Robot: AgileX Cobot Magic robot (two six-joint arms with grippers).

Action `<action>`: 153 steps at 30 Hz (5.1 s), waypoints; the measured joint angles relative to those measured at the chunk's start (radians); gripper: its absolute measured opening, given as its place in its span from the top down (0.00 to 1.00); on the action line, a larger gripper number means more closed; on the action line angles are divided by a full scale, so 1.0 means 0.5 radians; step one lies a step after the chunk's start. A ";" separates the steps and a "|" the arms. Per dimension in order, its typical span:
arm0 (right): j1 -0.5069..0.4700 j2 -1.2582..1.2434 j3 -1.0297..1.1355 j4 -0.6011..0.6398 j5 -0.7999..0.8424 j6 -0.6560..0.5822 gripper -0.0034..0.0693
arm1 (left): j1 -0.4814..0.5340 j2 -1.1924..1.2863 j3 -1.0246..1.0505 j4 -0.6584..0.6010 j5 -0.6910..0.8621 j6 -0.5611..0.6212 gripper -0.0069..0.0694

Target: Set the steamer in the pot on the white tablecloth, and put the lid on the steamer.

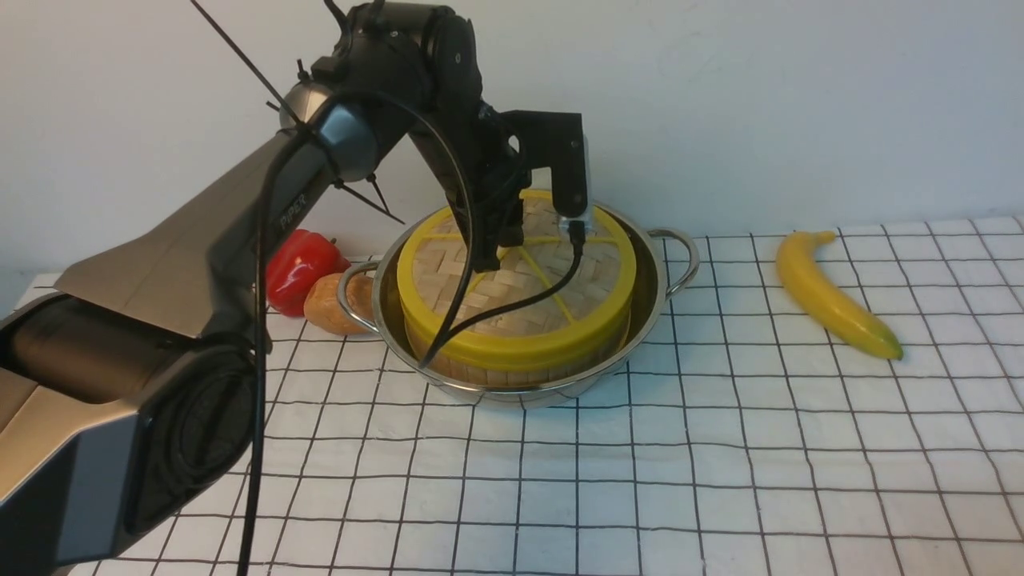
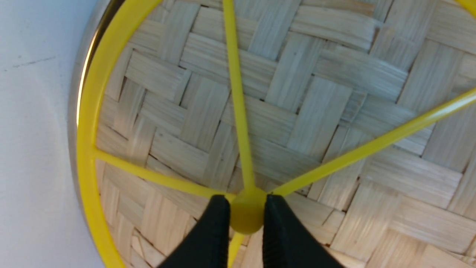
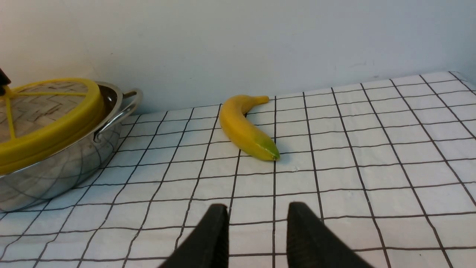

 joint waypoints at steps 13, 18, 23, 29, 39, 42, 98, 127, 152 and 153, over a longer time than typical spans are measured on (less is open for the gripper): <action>0.000 0.000 0.000 0.000 0.000 0.000 0.62 | 0.000 0.000 0.000 0.004 0.001 -0.002 0.78; 0.000 0.000 0.000 0.000 0.000 0.000 0.62 | 0.002 -0.002 0.000 0.041 -0.004 -0.071 0.62; 0.000 0.000 0.000 0.000 0.000 0.000 0.62 | 0.010 -0.013 0.000 0.091 -0.004 -0.110 0.34; 0.000 0.000 0.000 0.000 0.000 0.000 0.62 | 0.010 -0.196 0.000 0.157 -0.179 -0.460 0.09; 0.000 0.000 0.000 0.000 0.000 0.000 0.62 | 0.010 -0.642 0.000 0.349 -0.433 -1.814 0.26; 0.000 0.000 0.000 0.000 0.000 0.000 0.62 | 0.010 -0.659 0.000 0.355 -0.482 -1.966 0.32; 0.000 0.000 0.000 0.000 0.000 0.000 0.62 | 0.890 -4.047 4.099 0.772 -1.588 -3.055 0.66; 0.000 0.000 0.000 0.000 0.000 0.000 0.62 | 0.907 -4.711 4.633 0.189 -1.679 -2.331 0.59; 0.000 0.000 0.000 0.000 0.000 0.000 0.62 | 0.907 -4.715 4.633 0.143 -1.677 -2.392 0.59; 0.000 0.000 0.000 0.000 0.000 0.000 0.62 | 0.907 -4.715 4.633 0.143 -1.677 -2.392 0.59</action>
